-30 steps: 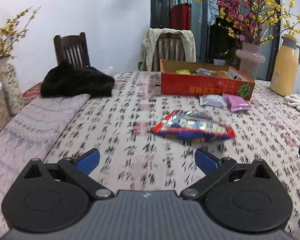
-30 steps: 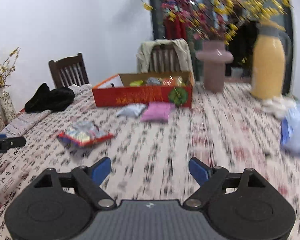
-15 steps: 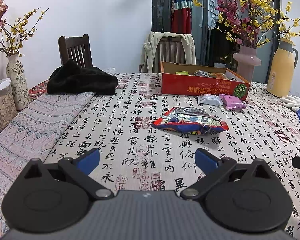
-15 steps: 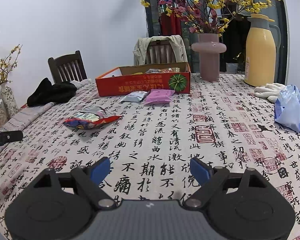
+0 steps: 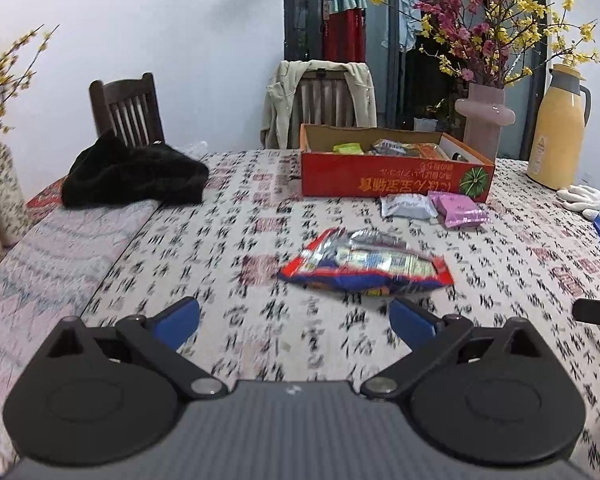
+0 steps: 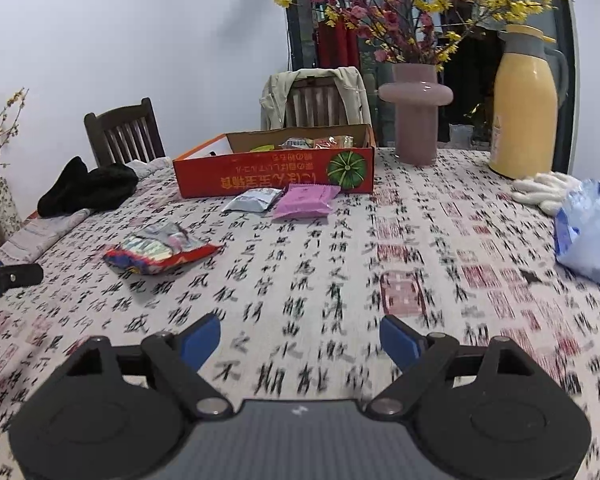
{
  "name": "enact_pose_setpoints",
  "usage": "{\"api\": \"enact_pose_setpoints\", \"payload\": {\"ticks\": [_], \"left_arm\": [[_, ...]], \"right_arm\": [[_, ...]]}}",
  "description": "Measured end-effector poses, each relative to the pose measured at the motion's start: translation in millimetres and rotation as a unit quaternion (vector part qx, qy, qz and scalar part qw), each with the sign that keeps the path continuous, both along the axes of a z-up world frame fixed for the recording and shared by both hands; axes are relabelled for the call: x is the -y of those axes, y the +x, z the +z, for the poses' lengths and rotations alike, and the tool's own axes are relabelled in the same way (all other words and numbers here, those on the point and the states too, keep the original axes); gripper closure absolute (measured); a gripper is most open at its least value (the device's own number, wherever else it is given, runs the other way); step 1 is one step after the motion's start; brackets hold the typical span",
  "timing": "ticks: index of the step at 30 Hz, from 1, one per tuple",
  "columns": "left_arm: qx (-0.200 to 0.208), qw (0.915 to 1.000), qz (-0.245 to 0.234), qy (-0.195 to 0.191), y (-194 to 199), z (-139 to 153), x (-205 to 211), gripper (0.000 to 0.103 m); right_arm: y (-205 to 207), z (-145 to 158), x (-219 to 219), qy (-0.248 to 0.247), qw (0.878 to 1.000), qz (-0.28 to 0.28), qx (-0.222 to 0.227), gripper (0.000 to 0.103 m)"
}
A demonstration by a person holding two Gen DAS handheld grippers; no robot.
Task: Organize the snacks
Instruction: 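Grasp a pink packet with the right tool while the left tool grasps a white packet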
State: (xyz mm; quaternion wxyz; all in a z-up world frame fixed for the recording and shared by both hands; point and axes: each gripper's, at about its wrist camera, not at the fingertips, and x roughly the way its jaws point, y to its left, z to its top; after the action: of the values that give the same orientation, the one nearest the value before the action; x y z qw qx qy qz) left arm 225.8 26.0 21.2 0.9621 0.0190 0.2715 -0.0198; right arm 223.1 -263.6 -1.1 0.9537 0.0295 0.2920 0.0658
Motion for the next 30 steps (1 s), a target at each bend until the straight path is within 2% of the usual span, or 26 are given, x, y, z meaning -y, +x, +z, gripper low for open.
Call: {"api": "enact_pose_setpoints", "payload": {"ticks": [5,10,14,18,20,22,27,30], "left_arm": [[0.006,0.9999,-0.010,0.001,24.8,4.2,8.9,0.000],[0.006,0.9999,-0.013,-0.001,47.8,5.5,9.7,0.000],[-0.006,0.9998,-0.015,-0.008,72.1,7.4,7.6,0.000],[-0.012,0.9993,-0.027,-0.023,100.4,15.0,7.1,0.000],[-0.012,0.9993,-0.029,-0.018,117.6,16.4,11.6,0.000],[-0.016,0.9993,-0.031,-0.011,137.9,15.8,19.4,0.000],[-0.046,0.9970,-0.053,-0.032,176.1,7.9,38.4,0.000],[-0.065,0.9948,-0.072,-0.032,199.2,0.1,56.3,0.000]], "right_arm": [[55.9,5.7,2.6,0.010,1.000,0.002,-0.009,0.016],[138.7,1.9,-1.0,0.037,0.998,0.010,-0.040,0.017],[198.6,-4.0,-14.5,0.022,0.999,0.004,-0.047,0.017],[246.4,-14.6,-23.0,0.000,0.997,-0.017,-0.073,0.025],[262.3,-20.7,-24.2,0.004,0.996,-0.015,-0.089,0.032],[269.5,-22.5,-27.6,-0.014,0.997,-0.017,-0.080,0.037],[270.2,-22.2,-19.6,0.000,0.997,0.003,-0.081,0.041],[260.2,-20.6,-8.0,0.004,0.997,0.009,-0.074,0.042]]}}
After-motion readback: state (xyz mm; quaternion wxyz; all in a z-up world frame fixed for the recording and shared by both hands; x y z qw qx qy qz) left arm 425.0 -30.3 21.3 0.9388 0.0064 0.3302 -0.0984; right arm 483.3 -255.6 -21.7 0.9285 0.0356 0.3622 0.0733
